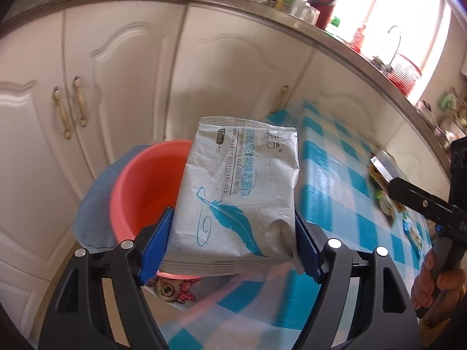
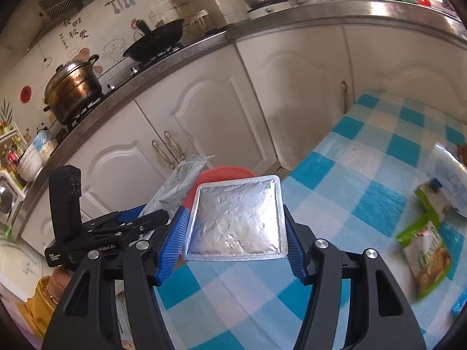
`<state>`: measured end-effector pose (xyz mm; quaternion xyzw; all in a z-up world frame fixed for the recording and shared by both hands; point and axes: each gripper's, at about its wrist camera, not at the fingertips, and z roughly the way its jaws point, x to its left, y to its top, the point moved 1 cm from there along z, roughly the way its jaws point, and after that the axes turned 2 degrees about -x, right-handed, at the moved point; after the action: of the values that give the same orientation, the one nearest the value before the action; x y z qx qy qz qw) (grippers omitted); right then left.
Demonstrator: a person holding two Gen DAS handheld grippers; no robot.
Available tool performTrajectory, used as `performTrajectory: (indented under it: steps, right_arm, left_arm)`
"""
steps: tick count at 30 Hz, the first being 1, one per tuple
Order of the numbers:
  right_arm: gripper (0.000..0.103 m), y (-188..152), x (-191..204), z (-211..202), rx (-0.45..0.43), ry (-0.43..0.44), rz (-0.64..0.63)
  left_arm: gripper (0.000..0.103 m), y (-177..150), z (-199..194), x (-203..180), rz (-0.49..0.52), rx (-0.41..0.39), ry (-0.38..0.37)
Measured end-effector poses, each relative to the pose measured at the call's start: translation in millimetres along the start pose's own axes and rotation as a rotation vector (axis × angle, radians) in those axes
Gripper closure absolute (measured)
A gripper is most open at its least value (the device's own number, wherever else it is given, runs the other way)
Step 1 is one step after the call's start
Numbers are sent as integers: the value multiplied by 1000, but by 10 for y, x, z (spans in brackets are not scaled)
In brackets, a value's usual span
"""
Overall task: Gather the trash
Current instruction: 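Carry both items to the red bucket and open both grippers, then move both tools back over the table toward the snack wrappers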
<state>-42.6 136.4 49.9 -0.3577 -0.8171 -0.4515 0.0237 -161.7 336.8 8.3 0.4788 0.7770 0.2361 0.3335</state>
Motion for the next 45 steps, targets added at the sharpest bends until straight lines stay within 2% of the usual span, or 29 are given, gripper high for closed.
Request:
performTrajectory:
  steps: [7,14,15,19,20,25,28,33,40,45]
  right_arm:
    - [41,195,235,527,68,37,-64]
    - [40,242,330,924,133,28,-92]
    - [39,237,328,982,144,24,-89]
    - [20,193,304,1084,153,19,-55]
    - [19,189,304,1092,150,23,-51]
    - [15,175,226,912,94,-13,-13]
    - [14,182,121,720,48,-26,38]
    - [13,91,-25,389,-12,-51,103]
    - [12,-89,-179,26,-79,-97,133]
    - [12,-208,-265,-259,-126,-115,127]
  left_arm:
    - [26,59,59,319,-47,-18,72]
    - [26,71,227,482,-77,0,90]
    - [25,65,266,504,-84,2,95]
    - [21,40,470,603,-122,31,107]
    - [21,25,517,630,-135,39,108]
    - [18,-29,600,721,-182,59,116]
    - [14,-33,519,719,-196,28,93]
    - [12,-44,345,678,-228,-30,58]
    - [12,-13,77,437,-201,-128,10]
    - [8,62,-14,160,-158,-126,-11]
